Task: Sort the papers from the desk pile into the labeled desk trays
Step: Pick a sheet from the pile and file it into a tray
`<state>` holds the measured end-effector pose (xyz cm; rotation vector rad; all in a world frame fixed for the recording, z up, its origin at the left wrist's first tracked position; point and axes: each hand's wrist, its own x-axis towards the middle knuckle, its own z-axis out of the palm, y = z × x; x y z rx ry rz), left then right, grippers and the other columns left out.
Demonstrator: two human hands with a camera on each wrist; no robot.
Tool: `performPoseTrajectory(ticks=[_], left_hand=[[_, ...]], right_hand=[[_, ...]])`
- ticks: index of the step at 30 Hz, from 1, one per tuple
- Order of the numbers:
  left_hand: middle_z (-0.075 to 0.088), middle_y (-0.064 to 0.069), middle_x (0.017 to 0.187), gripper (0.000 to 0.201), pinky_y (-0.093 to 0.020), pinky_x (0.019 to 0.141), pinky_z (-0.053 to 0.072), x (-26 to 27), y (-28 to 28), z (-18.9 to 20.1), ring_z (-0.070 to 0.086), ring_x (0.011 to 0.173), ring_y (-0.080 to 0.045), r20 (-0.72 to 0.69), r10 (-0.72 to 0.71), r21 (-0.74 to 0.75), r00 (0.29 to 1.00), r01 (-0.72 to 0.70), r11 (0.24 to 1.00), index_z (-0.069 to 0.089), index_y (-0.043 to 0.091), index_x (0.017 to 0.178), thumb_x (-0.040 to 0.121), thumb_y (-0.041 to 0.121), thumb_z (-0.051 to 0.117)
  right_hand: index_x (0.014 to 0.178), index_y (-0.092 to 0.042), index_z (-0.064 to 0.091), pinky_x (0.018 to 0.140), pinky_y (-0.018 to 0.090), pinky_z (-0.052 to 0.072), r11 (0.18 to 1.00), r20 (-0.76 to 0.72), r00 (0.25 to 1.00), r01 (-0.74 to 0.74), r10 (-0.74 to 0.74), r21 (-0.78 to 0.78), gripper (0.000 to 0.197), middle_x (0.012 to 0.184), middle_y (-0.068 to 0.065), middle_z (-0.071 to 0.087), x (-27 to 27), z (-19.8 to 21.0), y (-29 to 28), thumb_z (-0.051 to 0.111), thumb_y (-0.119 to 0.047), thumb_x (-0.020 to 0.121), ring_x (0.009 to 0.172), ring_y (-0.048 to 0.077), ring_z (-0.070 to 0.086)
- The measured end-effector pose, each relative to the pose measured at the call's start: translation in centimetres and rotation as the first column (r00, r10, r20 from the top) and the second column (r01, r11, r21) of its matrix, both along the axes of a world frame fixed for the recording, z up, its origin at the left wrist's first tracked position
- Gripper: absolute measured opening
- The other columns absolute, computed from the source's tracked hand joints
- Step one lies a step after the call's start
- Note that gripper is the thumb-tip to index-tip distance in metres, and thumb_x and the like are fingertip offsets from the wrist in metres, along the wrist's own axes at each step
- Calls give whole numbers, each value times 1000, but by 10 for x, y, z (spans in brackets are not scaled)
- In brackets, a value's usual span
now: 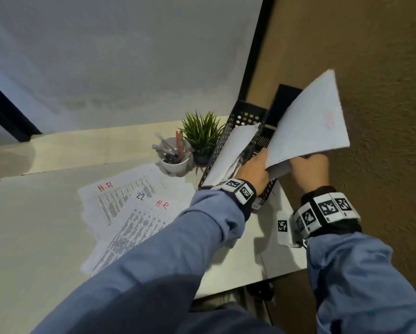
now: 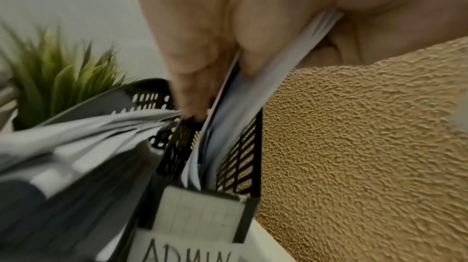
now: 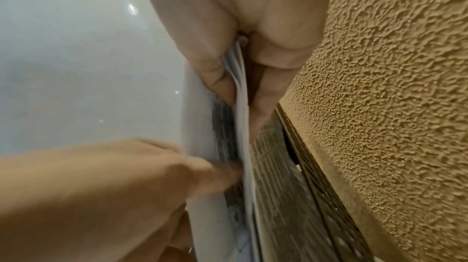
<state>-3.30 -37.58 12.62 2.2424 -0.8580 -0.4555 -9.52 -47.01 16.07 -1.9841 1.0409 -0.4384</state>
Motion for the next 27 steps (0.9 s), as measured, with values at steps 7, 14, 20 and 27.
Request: performPoseTrajectory(ticks=[7,14,20,27], left_hand=[[61,-25,107,21,-42,72,45,-7,-10,-2,59,96,-42,73,26,119,997,-35,992,51,1,109,89,4,45],[61,-24,110,26,-43,82,48,-1,6,-19,59,101,-41,68,26,225,997,-40,973,52,-1,115,90,7,46],[65,-25,105,27,-45,76,49,-3,1,-7,62,96,-41,244,-4,181,970,-42,983,49,-2,117,92,3,40],[62,-22,102,21,-38,69,44,-5,19,-16,60,93,-39,90,-69,140,994,56,989,50,1,110,91,7,44]], right_hand=[[96,10,62,79,35,45,997,-36,999,24,-26,-68,22,96,25,65,-3,-12,-6,56,-2,79,97,38,61],[113,-6,60,87,38,48,984,115,992,73,-54,-162,36,112,18,65,-3,5,1,48,2,80,104,33,59],[109,-8,61,85,34,51,986,104,994,61,-45,-156,34,109,15,67,-1,1,9,46,0,80,97,30,62],[118,-9,56,94,46,49,997,-20,1000,2,-4,-76,35,117,16,63,3,-18,17,49,-5,84,108,33,60]])
